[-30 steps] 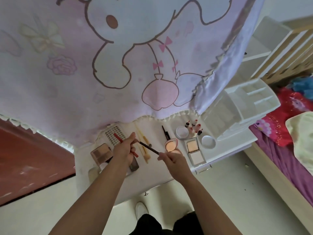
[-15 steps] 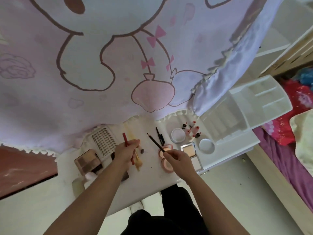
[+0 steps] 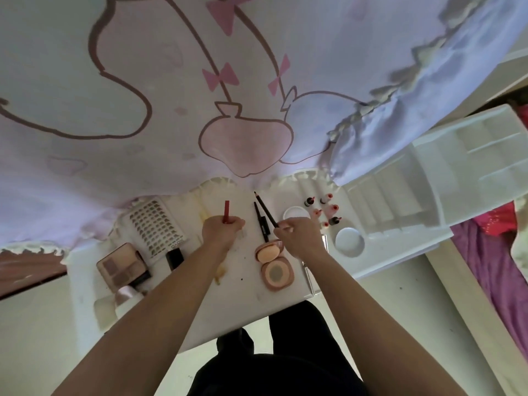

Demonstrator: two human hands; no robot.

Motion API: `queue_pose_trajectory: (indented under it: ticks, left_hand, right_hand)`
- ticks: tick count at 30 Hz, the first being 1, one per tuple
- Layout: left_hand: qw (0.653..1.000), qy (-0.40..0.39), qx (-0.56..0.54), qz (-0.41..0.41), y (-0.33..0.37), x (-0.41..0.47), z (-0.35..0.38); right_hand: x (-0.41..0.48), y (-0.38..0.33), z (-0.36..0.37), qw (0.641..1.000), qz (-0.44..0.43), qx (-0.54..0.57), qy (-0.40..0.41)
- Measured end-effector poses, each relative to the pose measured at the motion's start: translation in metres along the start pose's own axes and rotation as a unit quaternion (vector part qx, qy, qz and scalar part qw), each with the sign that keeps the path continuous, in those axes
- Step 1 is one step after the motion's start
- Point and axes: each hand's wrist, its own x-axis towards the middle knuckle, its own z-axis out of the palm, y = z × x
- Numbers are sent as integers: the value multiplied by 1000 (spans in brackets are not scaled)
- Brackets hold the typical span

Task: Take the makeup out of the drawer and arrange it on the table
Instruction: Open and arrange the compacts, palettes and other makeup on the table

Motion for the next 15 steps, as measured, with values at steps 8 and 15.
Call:
queue_pose_trajectory:
  ticks: [8, 15]
  left_hand:
    - [996, 53, 66, -5, 3, 18, -12]
    - [999, 46, 20, -12, -5, 25, -25]
  right_hand:
    - [20, -46, 28, 998, 7, -55, -38]
    - [46, -61, 41, 990, -14, -108, -85]
